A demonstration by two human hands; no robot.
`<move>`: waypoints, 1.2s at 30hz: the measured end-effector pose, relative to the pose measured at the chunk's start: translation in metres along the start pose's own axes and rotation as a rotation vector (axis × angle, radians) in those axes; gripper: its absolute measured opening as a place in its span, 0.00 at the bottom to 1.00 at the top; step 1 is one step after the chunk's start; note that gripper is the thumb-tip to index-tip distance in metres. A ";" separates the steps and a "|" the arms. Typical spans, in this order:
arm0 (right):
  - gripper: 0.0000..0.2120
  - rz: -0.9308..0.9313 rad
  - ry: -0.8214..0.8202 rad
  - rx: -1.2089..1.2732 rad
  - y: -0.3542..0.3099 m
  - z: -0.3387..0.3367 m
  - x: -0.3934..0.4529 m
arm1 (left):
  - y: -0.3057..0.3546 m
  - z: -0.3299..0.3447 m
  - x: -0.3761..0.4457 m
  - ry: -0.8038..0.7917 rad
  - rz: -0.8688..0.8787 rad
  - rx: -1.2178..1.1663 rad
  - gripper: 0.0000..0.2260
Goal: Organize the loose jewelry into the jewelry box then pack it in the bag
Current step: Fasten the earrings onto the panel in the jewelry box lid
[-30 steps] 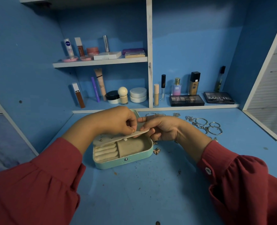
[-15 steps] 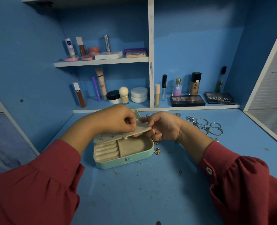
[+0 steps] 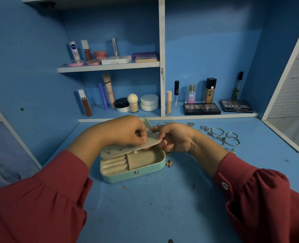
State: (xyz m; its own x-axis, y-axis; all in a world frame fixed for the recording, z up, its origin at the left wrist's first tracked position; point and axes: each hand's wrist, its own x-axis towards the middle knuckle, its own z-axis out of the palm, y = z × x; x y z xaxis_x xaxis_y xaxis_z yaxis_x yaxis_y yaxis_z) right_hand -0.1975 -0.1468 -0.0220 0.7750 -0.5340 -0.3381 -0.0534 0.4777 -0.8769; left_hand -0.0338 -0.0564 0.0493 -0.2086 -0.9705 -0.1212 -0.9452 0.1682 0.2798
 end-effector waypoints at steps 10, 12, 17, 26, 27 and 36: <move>0.15 0.031 -0.118 -0.049 -0.004 0.002 -0.004 | -0.021 0.000 -0.015 0.113 -0.013 -0.310 0.06; 0.16 0.032 -0.143 -0.049 -0.004 0.002 -0.003 | -0.035 0.002 -0.023 0.273 -0.034 -0.469 0.07; 0.14 0.025 -0.183 -0.027 -0.005 0.000 -0.002 | -0.076 0.021 -0.038 0.577 -0.119 -0.729 0.12; 0.06 -0.137 -0.070 0.126 -0.010 0.013 -0.009 | -0.111 0.045 -0.051 0.504 -0.102 -1.066 0.28; 0.06 -0.155 -0.063 0.167 -0.010 0.013 -0.009 | -0.111 0.046 -0.051 0.488 -0.093 -1.099 0.27; 0.11 -0.272 0.115 0.200 -0.010 0.015 -0.008 | -0.110 0.053 -0.040 0.625 -0.104 -1.199 0.12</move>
State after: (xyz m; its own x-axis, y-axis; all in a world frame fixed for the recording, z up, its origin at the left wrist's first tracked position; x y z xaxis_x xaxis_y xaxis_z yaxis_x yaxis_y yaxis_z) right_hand -0.1934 -0.1369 -0.0056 0.6672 -0.7300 -0.1483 0.2782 0.4288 -0.8595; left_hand 0.0653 -0.0268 -0.0268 0.3006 -0.9390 0.1668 -0.0845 0.1480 0.9854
